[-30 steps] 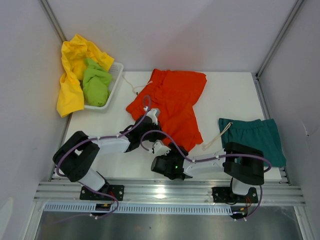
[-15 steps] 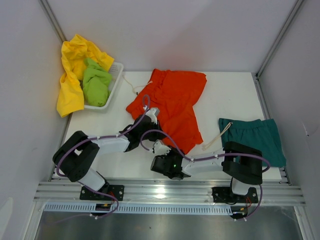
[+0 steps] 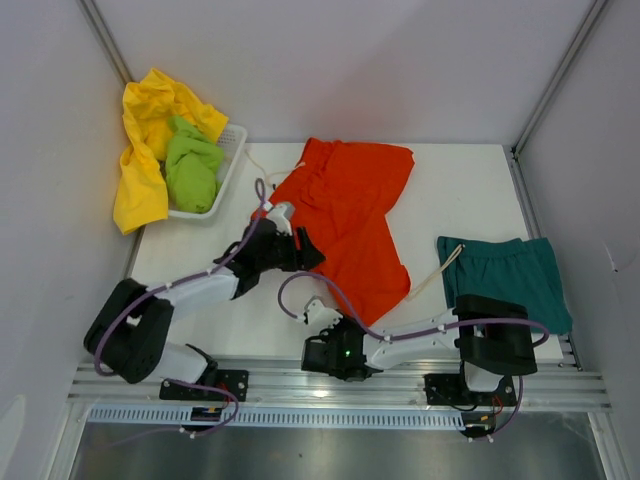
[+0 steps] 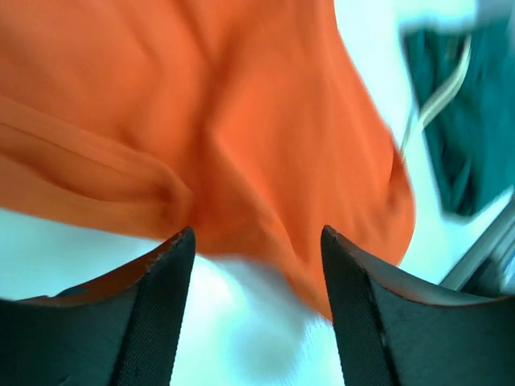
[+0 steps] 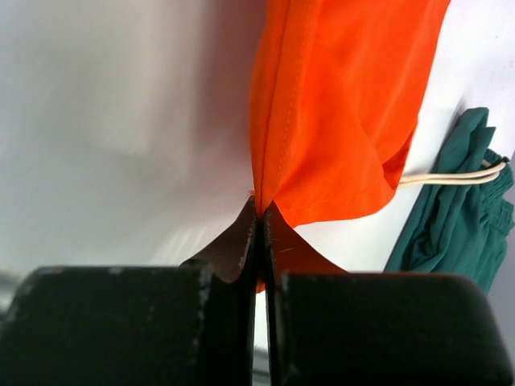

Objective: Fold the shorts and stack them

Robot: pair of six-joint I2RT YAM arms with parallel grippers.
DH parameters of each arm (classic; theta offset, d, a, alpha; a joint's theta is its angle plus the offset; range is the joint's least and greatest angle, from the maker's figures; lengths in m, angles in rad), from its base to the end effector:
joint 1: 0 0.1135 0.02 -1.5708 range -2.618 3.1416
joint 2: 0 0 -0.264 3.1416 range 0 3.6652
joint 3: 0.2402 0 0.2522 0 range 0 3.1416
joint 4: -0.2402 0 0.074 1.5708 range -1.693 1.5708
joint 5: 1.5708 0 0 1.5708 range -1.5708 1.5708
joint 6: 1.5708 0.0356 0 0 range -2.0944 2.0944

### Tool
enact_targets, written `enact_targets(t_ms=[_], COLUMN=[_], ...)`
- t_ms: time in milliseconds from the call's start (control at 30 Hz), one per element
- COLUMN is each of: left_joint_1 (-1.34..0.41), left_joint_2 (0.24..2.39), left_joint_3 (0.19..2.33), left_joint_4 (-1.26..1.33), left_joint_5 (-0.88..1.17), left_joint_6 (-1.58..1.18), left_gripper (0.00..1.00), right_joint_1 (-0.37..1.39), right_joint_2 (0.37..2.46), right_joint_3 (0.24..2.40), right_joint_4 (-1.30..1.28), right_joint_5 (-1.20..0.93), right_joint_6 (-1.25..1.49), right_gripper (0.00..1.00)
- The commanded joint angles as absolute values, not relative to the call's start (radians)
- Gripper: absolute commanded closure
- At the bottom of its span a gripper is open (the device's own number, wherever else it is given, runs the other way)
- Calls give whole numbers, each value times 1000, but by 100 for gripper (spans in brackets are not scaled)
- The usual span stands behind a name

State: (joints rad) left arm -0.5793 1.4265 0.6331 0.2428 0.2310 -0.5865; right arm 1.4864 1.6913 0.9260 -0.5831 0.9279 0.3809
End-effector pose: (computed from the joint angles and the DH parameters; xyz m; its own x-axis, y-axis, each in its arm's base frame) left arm 0.2376 -0.1652 0.1854 -0.7500 -0.1532 -0.6435 0.3375 0.7480 -0.5714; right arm 0.0529 0.2875 0.1562 -0.2929 -0.8181 -0.4950 -0.5102 0.5715 -0.6427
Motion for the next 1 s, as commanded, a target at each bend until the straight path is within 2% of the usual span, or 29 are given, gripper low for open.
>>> enact_targets(t_ms=[0,167,333,433,667,967], left_joint_1=[-435,-322,-135,-66,32,34], left_joint_2=[1295,1189,1239,1330,1480,1647], left_joint_3=[658,701,721,750,770,781], left_joint_4=[146,-90,-117,-100,-6,182], left_joint_5=[264,69,89,170,222,327], left_joint_6=[-627,-615,-594,-592,-629,-722], left_gripper=[32,24,23,25,27,28], right_joint_1=[1543,1618,1687,1712,1766,1830], right_joint_2=[1681,1727,1737,1724,1706,1716], right_joint_3=[966,992,1005,1002,1000,1022], right_joint_4=[-693,-788,-847,-868,-919,-969], right_joint_5=[963,968,957,948,939,936], right_joint_6=[552,638,724,748,814,887], right_gripper=[100,100,100,100,100,100])
